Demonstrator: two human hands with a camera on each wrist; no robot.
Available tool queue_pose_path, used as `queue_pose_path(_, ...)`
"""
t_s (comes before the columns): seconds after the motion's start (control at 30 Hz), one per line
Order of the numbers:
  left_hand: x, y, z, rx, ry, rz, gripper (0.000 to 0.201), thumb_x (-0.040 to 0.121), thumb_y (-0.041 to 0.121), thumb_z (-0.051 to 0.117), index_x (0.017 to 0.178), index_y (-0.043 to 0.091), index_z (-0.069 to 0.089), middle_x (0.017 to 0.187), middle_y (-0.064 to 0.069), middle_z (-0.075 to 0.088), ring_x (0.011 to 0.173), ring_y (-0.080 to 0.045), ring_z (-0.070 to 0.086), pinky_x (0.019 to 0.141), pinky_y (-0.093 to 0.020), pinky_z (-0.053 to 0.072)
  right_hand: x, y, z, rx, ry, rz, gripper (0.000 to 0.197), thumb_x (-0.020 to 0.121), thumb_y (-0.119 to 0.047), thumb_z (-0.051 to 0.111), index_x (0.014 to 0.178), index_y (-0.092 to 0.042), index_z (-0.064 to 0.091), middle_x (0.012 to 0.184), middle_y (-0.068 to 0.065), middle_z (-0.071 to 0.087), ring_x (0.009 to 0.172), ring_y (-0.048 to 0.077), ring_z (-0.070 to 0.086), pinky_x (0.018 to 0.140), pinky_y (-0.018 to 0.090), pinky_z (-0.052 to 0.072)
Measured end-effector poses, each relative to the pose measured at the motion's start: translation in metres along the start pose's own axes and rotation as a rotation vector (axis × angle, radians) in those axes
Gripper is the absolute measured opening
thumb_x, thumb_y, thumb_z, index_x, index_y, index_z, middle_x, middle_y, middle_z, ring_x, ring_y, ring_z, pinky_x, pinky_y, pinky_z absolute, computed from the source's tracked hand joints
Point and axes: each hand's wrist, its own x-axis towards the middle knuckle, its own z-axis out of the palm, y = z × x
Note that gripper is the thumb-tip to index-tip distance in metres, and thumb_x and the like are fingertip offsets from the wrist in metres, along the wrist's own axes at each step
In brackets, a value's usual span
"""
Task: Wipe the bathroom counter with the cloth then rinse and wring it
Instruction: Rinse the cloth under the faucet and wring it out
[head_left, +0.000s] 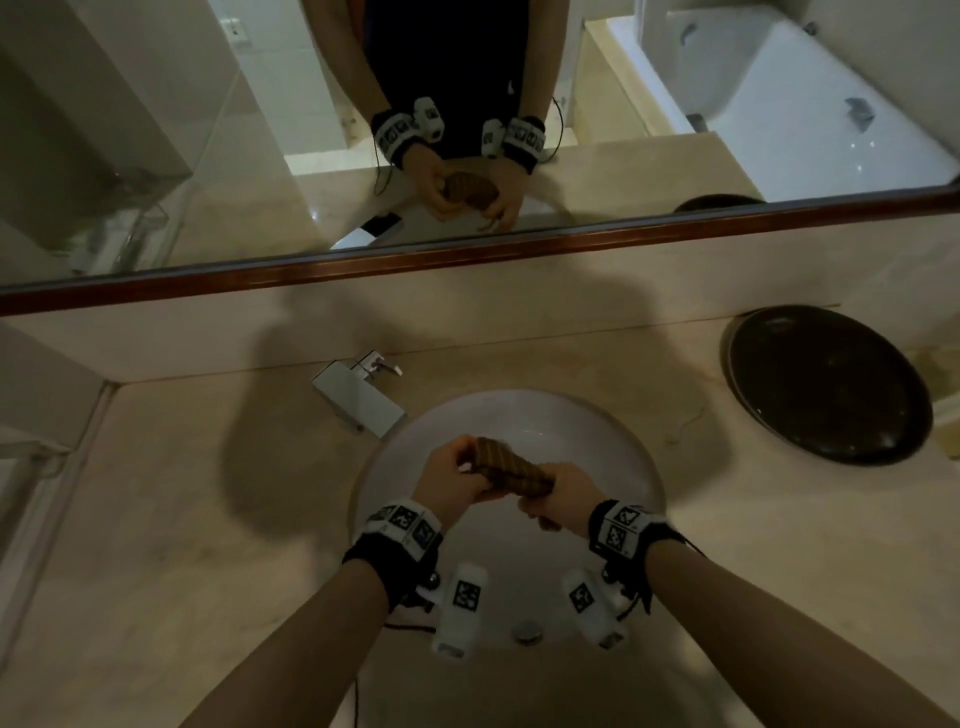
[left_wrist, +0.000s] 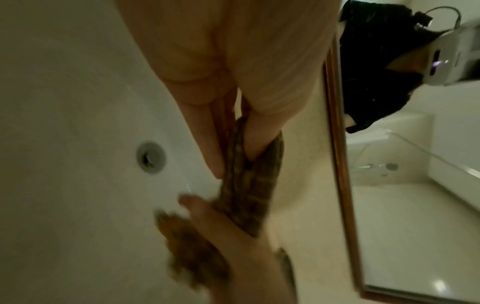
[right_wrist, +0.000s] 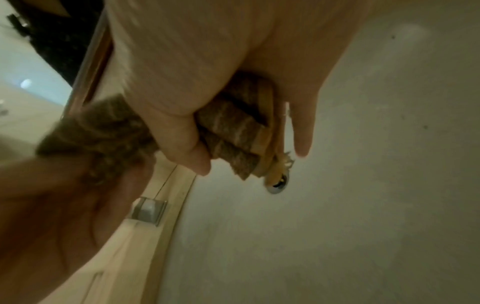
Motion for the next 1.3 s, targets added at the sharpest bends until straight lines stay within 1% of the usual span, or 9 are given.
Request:
queue_pose_path(0.1,0.001,-0.014,-0.029,0.350,-0.246,-0.105,0.074,0.070,-0.002,0.078,0.131,0.025,0.044,0.120,-0.009,0.055,0.096,-0.030,0.065,0.073,-0.038,0.058,0.006,-0.006,-0.007,-0.385,-0.084,-0.066,0.017,0.081,-0.013,0.062,0.065,-0.014,0.054,0.066,0.003,0.059,0.060,0.017,0.056,0.059,0.027,0.049)
queue_pose_path(0.23,-0.003,-0.019,-0.038,0.730,-0.398,-0.181,0.105,0.067,0.032,0.086,0.148,0.035,0.020,0.141,0.005,0.035,0.124,-0.020,0.046,0.096,-0.037,0.046,0.011,-0.020,-0.007,-0.801,-0.166,-0.215,0.016,0.088,-0.022,0.056,0.081,-0.010,0.064,0.085,0.005,0.067,0.080,0.023,0.062,0.073,0.030,0.051)
queue_pose_path(0.4,0.007,-0.005,-0.008,0.585,-0.439,-0.196,0.085,0.065,0.027,0.088,0.138,0.024,0.042,0.132,0.006,0.050,0.121,-0.016,0.049,0.105,-0.038,0.041,0.011,-0.041,-0.003,-0.986,-0.168,-0.384,0.019,0.085,-0.015,0.059,0.104,-0.013,0.062,0.101,0.009,0.061,0.088,0.028,0.060,0.075,0.035,0.052)
queue_pose_path(0.57,0.021,0.001,-0.009,0.386,-0.794,-0.441,0.059,0.079,0.017,0.076,0.133,0.014,0.054,0.135,-0.006,0.057,0.122,-0.024,0.053,0.101,-0.039,0.045,0.004,-0.050,-0.013,-1.229,-0.244,-0.659,0.034,0.088,-0.021,0.059,0.121,-0.012,0.053,0.117,0.012,0.048,0.091,0.032,0.056,0.073,0.038,0.049)
queue_pose_path(0.7,0.024,0.002,-0.011,0.389,-0.833,-0.485,0.066,0.067,0.025,0.084,0.127,0.019,0.057,0.134,-0.010,0.055,0.127,-0.034,0.047,0.107,-0.045,0.040,0.002,-0.055,-0.019,-1.368,-0.262,-0.803,0.036,0.076,-0.026,0.074,0.107,-0.012,0.062,0.103,0.014,0.056,0.077,0.030,0.057,0.056,0.032,0.040)
queue_pose_path(0.77,0.025,0.001,-0.004,0.531,-0.852,-0.450,0.051,0.076,0.026,0.079,0.123,0.024,0.061,0.135,0.003,0.053,0.119,-0.018,0.050,0.103,-0.034,0.039,0.007,-0.051,-0.020,-1.371,-0.194,-0.800,0.037,0.067,-0.030,0.078,0.099,-0.016,0.064,0.098,0.009,0.061,0.072,0.025,0.058,0.049,0.028,0.038)
queue_pose_path(0.87,0.029,-0.009,0.010,0.671,-0.757,-0.441,0.018,0.078,0.033,0.077,0.083,0.019,0.067,0.089,-0.001,0.061,0.073,-0.013,0.052,0.077,-0.029,0.044,0.013,-0.048,-0.016,-1.310,-0.169,-0.630,0.020,0.080,-0.019,0.065,0.099,-0.014,0.062,0.098,0.007,0.063,0.072,0.027,0.060,0.055,0.030,0.048)
queue_pose_path(0.97,0.036,-0.022,0.018,0.946,-0.542,-0.419,0.028,0.081,0.032,0.071,0.059,0.019,0.059,0.062,-0.002,0.052,0.054,-0.016,0.046,0.066,-0.029,0.043,0.016,-0.044,-0.008,-1.346,-0.194,-0.334,0.012,0.087,-0.020,0.053,0.088,-0.015,0.063,0.078,0.003,0.063,0.068,0.023,0.060,0.061,0.032,0.053)
queue_pose_path(1.3,0.029,-0.024,0.026,1.581,-0.340,0.051,0.011,0.096,0.017,0.046,0.103,0.012,0.054,0.095,-0.009,0.064,0.074,-0.026,0.057,0.064,-0.033,0.043,0.036,-0.021,0.020,-0.680,-0.300,0.309,0.025,0.090,-0.026,0.059,0.068,-0.015,0.051,0.065,0.000,0.049,0.055,0.014,0.044,0.059,0.028,0.041)
